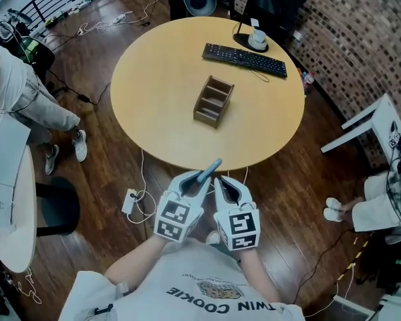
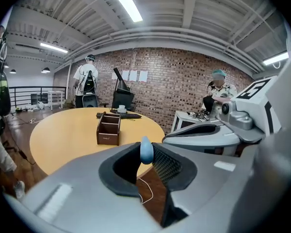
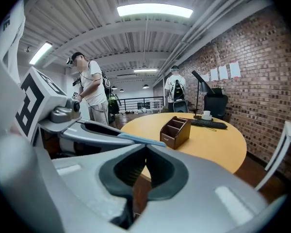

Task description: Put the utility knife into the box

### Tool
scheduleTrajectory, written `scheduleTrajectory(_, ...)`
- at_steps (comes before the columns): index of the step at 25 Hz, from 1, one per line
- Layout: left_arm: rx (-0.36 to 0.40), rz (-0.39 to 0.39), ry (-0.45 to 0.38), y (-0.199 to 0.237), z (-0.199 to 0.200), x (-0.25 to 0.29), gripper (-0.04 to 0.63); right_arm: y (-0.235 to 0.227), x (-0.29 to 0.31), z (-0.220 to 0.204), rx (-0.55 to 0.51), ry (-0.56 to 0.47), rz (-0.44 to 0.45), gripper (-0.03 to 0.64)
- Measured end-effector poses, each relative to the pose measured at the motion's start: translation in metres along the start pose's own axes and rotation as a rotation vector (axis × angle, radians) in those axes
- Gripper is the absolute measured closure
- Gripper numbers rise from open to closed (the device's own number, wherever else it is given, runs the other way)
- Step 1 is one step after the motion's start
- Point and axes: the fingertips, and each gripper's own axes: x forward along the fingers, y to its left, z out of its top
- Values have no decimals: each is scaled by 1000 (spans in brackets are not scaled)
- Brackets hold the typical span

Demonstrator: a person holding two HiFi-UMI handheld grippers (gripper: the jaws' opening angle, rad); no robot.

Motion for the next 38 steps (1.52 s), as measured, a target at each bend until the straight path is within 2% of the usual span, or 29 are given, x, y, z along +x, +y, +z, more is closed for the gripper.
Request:
scheduleTrajectory(6,102,-46,39,39,13,25,520,-11,42,14,-2,13,-39,617)
scheduleTrajectory(13,233,-109,89,66,24,52,520,-24,69,27,32,12,-98,617)
scheduleTrajectory(27,640,-210,214,112,36,108,520,-41,112,52,58,-3,-192,615)
scheduleTrajectory(33,831,-244,250,130,32,135,520,-47,119,46,79,17,-244,617)
scheduleTrajectory(38,980,-289,288,128,29,157,520,-55,115,43,94,26,-291,617)
